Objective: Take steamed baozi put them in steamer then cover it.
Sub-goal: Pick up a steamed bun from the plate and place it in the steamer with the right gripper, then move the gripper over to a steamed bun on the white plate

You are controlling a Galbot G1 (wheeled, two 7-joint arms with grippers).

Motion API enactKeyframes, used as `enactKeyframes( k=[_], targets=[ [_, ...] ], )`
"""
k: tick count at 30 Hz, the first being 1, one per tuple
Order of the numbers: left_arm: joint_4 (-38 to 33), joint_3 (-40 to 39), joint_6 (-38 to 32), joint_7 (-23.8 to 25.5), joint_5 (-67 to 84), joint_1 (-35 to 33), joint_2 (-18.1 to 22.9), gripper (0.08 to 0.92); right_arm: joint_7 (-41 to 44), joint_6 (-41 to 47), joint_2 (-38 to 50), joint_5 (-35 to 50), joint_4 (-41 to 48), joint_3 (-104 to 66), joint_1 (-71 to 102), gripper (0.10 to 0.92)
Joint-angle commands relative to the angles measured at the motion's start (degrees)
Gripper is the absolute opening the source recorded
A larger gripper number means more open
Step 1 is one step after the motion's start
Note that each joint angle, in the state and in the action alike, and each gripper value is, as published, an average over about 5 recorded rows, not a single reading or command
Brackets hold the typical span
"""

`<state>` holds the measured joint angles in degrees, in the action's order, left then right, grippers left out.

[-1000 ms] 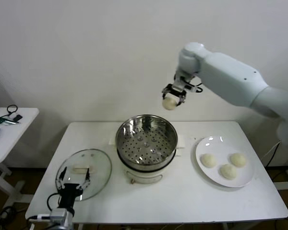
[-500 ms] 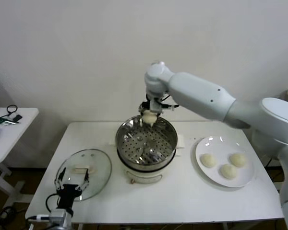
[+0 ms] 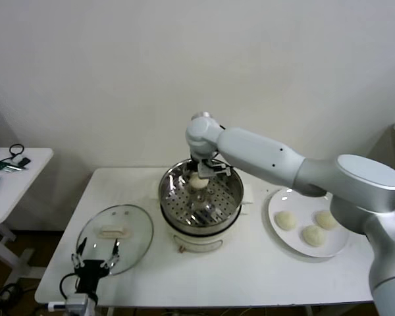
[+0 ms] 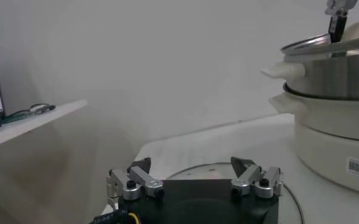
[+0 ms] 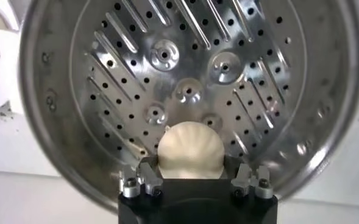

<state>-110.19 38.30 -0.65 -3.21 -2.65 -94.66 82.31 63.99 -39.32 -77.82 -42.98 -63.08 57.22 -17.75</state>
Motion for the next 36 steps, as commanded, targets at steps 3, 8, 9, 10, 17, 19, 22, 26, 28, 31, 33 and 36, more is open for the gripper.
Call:
enactKeyframes(
  k=[3,8,9,10,17,19,22,26,28,31,33,36],
  targets=[
    [0.0,0.0,-0.2,0.1,-0.2,-0.1,0.3,0.823,-0.5,-1.1,-0.8,-6.1,1.1,-1.7,2.9,0.710],
    [0.1,0.4,-0.4,0.2,-0.2,-0.2,0.3,0.823,-0.6,-0.9,-1.1,-7.0,1.5,-2.0,3.3,0.753],
    [0.2,0.5,-0.4,0.2,-0.2,-0.2,0.2,0.823,-0.5,-0.9,-1.2,-7.0,1.5,-2.0,3.3,0.773],
    [0.2,0.5,-0.4,0.2,-0.2,-0.1,0.2,0.823,-0.5,-0.9,-1.2,-6.9,1.4,-2.1,3.2,0.791],
    [0.0,0.3,-0.4,0.7,0.7,-0.1,0.8,0.823,-0.1,-1.2,-0.3,-5.3,0.2,-3.0,2.0,0.822],
    [-0.1,0.3,-0.8,1.2,1.1,-0.1,0.9,0.823,0.4,-0.9,0.9,-3.3,-1.4,-3.1,0.9,0.823],
    [0.0,0.4,-1.1,1.4,1.3,0.0,1.0,0.823,1.3,0.5,3.3,0.9,-4.1,-2.9,-1.3,0.823],
    [-0.2,0.5,-1.2,1.5,1.4,0.0,1.1,0.823,3.4,4.7,8.4,10.9,-7.3,-1.8,-5.8,0.823],
    [-0.4,0.6,-1.2,1.5,1.5,0.0,1.1,0.823,4.1,7.8,11.7,18.7,-8.4,0.5,-9.3,0.823],
    [-0.6,0.9,-1.3,1.5,1.7,-0.2,1.0,0.823,3.5,12.8,16.9,30.7,-9.9,6.0,-15.7,0.823],
    [-0.6,0.9,-1.4,1.5,1.8,-0.4,0.9,0.823,0.9,15.5,20.0,38.4,-10.3,10.9,-19.8,0.823],
    [-0.8,0.9,-1.8,1.5,1.9,-0.8,0.7,0.823,-4.5,21.8,24.4,50.1,-11.0,18.9,-24.7,0.823]
  ],
)
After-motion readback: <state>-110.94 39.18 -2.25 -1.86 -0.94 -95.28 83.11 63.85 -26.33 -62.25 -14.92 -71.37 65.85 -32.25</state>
